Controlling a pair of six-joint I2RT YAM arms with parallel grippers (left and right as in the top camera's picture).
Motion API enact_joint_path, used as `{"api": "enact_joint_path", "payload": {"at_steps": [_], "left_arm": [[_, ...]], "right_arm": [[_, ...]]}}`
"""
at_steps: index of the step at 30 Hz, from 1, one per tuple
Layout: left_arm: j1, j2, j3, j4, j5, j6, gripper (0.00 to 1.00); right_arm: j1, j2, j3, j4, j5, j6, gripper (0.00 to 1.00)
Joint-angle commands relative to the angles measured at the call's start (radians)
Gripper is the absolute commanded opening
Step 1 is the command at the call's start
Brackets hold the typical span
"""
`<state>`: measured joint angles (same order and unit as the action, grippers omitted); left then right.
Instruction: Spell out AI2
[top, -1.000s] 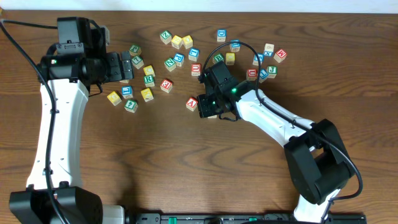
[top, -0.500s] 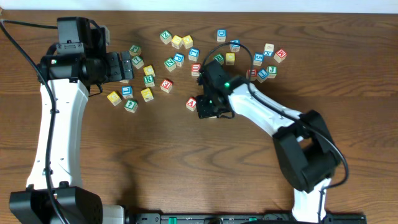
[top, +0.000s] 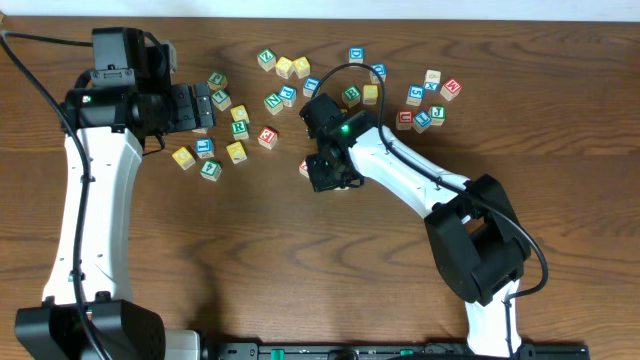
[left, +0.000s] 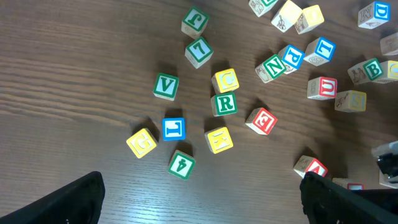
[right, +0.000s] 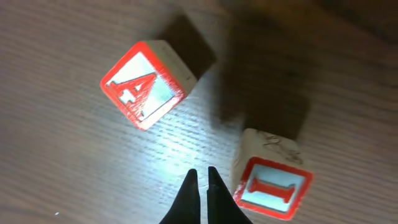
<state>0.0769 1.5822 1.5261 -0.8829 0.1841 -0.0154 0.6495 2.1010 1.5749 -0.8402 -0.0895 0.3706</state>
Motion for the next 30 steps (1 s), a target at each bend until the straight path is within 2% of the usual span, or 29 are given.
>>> {"api": "enact_joint_path", "payload": {"at_steps": [1, 23, 30], "left_arm": [[0.000, 0.000, -0.002, -0.001, -0.002, -0.002, 1.00], [0.000, 0.000, -0.002, -0.001, -0.002, -0.002, 1.00], [0.001, 0.000, -0.002, -0.001, -0.002, -0.002, 0.99]], "right_arm": [[0.003, 0.009, 0.016, 0.002, 0.035, -0.012, 0.01], [-0.031, 0.009, 0.016, -0.131, 0.195, -0.040, 0.01], [-0.057, 0.009, 0.016, -0.139, 0.198, -0.109, 0.01]]}}
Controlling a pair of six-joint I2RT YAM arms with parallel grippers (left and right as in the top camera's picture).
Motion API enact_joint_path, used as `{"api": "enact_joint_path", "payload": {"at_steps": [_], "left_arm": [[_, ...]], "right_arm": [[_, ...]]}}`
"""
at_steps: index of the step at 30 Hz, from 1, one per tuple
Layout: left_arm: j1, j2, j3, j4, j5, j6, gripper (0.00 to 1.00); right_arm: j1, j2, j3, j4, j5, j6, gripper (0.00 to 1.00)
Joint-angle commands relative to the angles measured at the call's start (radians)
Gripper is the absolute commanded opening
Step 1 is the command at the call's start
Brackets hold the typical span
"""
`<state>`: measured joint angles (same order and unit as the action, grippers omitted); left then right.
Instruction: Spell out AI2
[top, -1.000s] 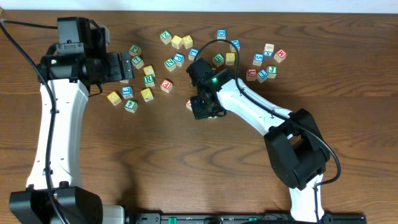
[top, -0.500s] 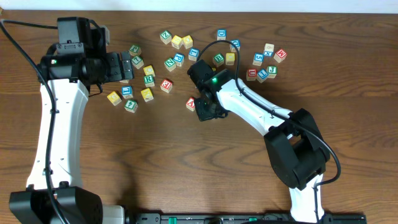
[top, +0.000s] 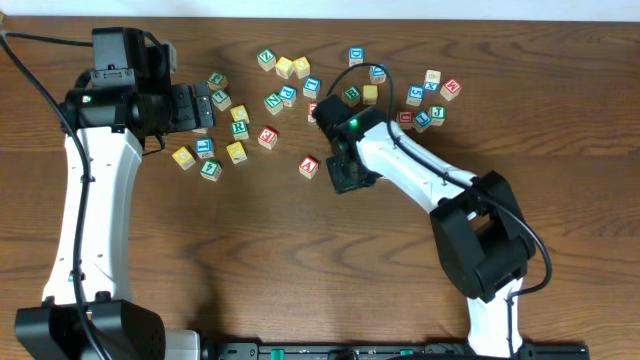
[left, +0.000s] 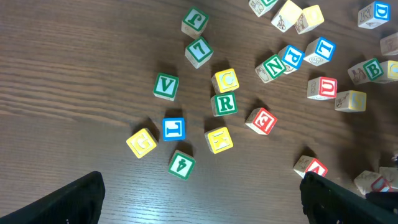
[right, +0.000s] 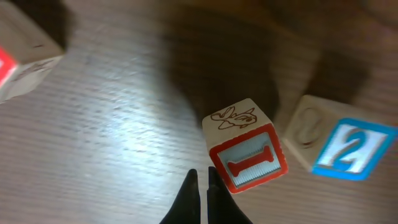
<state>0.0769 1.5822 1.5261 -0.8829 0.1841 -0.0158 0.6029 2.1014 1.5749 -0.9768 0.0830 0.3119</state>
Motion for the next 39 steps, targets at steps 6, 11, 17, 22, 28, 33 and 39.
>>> {"api": "enact_joint_path", "payload": {"at_steps": [6, 11, 17, 22, 28, 33, 39], "left_arm": [[0.001, 0.000, -0.002, -0.001, -0.002, -0.001, 0.99], [0.001, 0.000, -0.002, -0.001, -0.002, -0.001, 0.99], [0.001, 0.000, -0.002, -0.001, -0.002, -0.001, 0.99], [0.000, 0.000, -0.002, -0.001, -0.002, -0.001, 0.99], [0.001, 0.000, -0.002, -0.001, -0.002, -0.001, 0.99], [0.001, 0.000, -0.002, -0.001, -0.002, -0.001, 0.99], [0.000, 0.000, -0.002, -0.001, -0.002, -0.001, 0.99]], "right_arm": [[-0.012, 0.008, 0.016, -0.004, 0.106, -0.114, 0.01], [-0.012, 0.007, 0.016, -0.003, 0.121, -0.164, 0.01], [-0.011, -0.039, 0.016, 0.003, 0.122, -0.158, 0.01], [-0.033, -0.087, 0.016, 0.039, 0.144, -0.075, 0.01], [-0.070, -0.085, -0.008, 0.068, 0.143, -0.017, 0.01], [-0.072, -0.085, -0.052, 0.114, 0.134, -0.013, 0.01], [-0.072, -0.085, -0.097, 0.165, 0.117, -0.013, 0.01]]}}
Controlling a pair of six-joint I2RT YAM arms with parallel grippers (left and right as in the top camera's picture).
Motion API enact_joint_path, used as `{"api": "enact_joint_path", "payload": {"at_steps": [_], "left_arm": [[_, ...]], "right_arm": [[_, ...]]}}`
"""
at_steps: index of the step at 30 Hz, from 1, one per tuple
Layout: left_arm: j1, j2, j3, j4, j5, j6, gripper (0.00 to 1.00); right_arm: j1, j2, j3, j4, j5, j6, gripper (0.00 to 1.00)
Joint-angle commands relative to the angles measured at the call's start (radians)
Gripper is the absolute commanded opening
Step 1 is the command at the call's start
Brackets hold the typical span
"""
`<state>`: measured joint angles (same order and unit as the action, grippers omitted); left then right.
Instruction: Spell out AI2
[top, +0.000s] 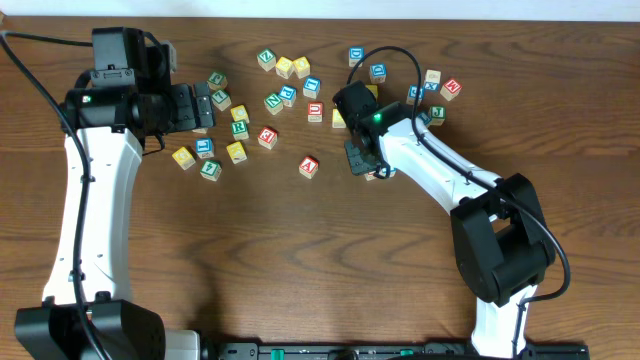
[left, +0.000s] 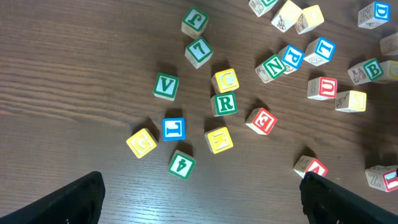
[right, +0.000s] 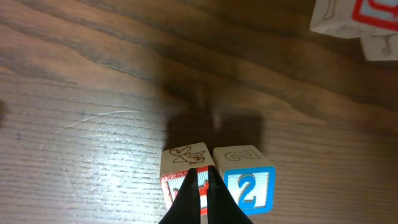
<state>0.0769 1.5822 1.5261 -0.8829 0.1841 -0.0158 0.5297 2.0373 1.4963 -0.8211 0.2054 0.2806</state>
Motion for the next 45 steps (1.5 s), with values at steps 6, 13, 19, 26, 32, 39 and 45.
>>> {"api": "enact_joint_path", "payload": {"at_steps": [6, 13, 19, 26, 32, 39, 45], "left_arm": [[0.000, 0.000, -0.002, -0.001, -0.002, -0.001, 0.99], [0.001, 0.000, -0.002, -0.001, -0.002, -0.001, 0.99], [0.001, 0.000, -0.002, -0.001, -0.002, -0.001, 0.99], [0.001, 0.000, -0.002, -0.001, -0.002, -0.001, 0.99], [0.001, 0.000, -0.002, -0.001, -0.002, -0.001, 0.99], [0.000, 0.000, -0.002, -0.001, -0.002, -0.001, 0.99], [0.001, 0.000, -0.002, -0.001, -0.002, -0.001, 0.99]], "right_arm": [[0.000, -0.021, -0.033, 0.010, -0.007, 0.039, 0.01], [0.000, -0.021, -0.054, 0.029, -0.066, 0.040, 0.01], [-0.001, -0.021, -0.086, 0.077, -0.167, -0.111, 0.01], [0.002, -0.021, -0.086, 0.095, -0.326, -0.347, 0.01], [-0.001, -0.021, -0.086, 0.100, -0.365, -0.480, 0.05], [-0.014, -0.050, -0.027, 0.106, -0.373, -0.469, 0.18], [0.002, -0.083, 0.009, 0.064, -0.411, -0.460, 0.28]]}}
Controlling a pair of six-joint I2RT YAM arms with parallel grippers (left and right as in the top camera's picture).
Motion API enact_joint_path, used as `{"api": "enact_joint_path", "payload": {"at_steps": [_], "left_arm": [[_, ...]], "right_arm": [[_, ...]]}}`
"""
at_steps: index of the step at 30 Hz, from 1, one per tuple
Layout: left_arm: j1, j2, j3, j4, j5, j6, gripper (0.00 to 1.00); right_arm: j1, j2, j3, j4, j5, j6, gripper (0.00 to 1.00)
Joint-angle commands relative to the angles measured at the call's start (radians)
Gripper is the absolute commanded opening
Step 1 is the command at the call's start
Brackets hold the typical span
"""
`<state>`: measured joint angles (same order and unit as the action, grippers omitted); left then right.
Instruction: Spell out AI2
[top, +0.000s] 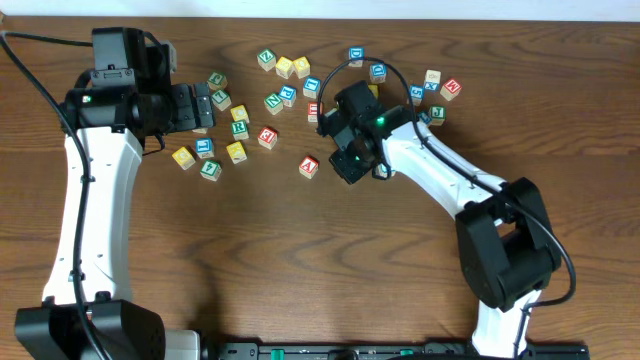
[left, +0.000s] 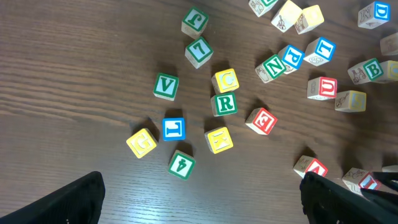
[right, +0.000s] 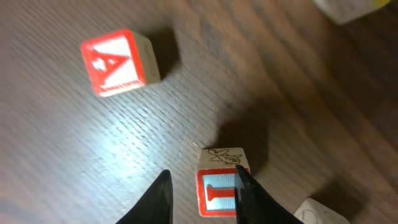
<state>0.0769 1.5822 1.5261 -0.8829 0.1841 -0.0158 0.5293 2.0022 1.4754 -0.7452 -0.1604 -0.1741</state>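
Note:
The red A block (right: 118, 63) lies face up on the wooden table, also seen as the A block (top: 309, 167) in the overhead view. To its right is the red I block (right: 221, 190). My right gripper (right: 202, 194) is open low over it, the right finger (right: 245, 190) crossing the block's face and the left finger (right: 158, 199) on bare table beside it. A pale block corner (right: 317, 211), its letter face hidden, sits just right of the I. In the overhead view my right gripper (top: 350, 160) hides the I block. My left gripper (left: 202, 211) hangs open, empty, above the left cluster.
Loose letter blocks lie scattered: a cluster with V, R, C, L and 4 (left: 181, 163) under the left arm, and more blocks (top: 430, 95) along the table's back. Bare wood (top: 300, 260) fills the front half. The right arm's cable (top: 345, 70) loops over the back blocks.
My right gripper was shut over the I and 2 blocks and is now open astride the I block. It and the I block are now farther left, nearer the A. The left arm is unchanged.
My right gripper was shut above the A and I blocks lying close together. Then it was shut over the I beside a blue 2, farther right, then farther right again with I and 2 touching. Now it is open at the I, back nearer the A.

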Motion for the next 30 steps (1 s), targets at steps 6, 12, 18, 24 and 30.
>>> {"api": "enact_joint_path", "payload": {"at_steps": [6, 12, 18, 24, 30], "left_arm": [[0.001, 0.000, -0.002, -0.001, -0.002, -0.001, 0.99], [0.001, 0.000, -0.002, -0.001, -0.002, -0.001, 0.99], [0.001, 0.000, -0.002, -0.001, -0.002, -0.001, 1.00], [0.001, 0.000, -0.002, -0.001, -0.002, -0.001, 0.99], [0.001, 0.000, -0.002, -0.001, -0.002, -0.001, 0.99]], "right_arm": [[0.031, -0.019, 0.021, -0.072, -0.108, 0.047, 0.27], [0.037, 0.015, -0.004, -0.074, -0.102, 0.060, 0.17], [0.034, 0.035, -0.004, -0.082, -0.017, 0.099, 0.07], [0.035, 0.059, -0.004, -0.084, 0.002, 0.100, 0.01], [0.034, 0.059, -0.004, -0.114, 0.106, 0.117, 0.01]]}}
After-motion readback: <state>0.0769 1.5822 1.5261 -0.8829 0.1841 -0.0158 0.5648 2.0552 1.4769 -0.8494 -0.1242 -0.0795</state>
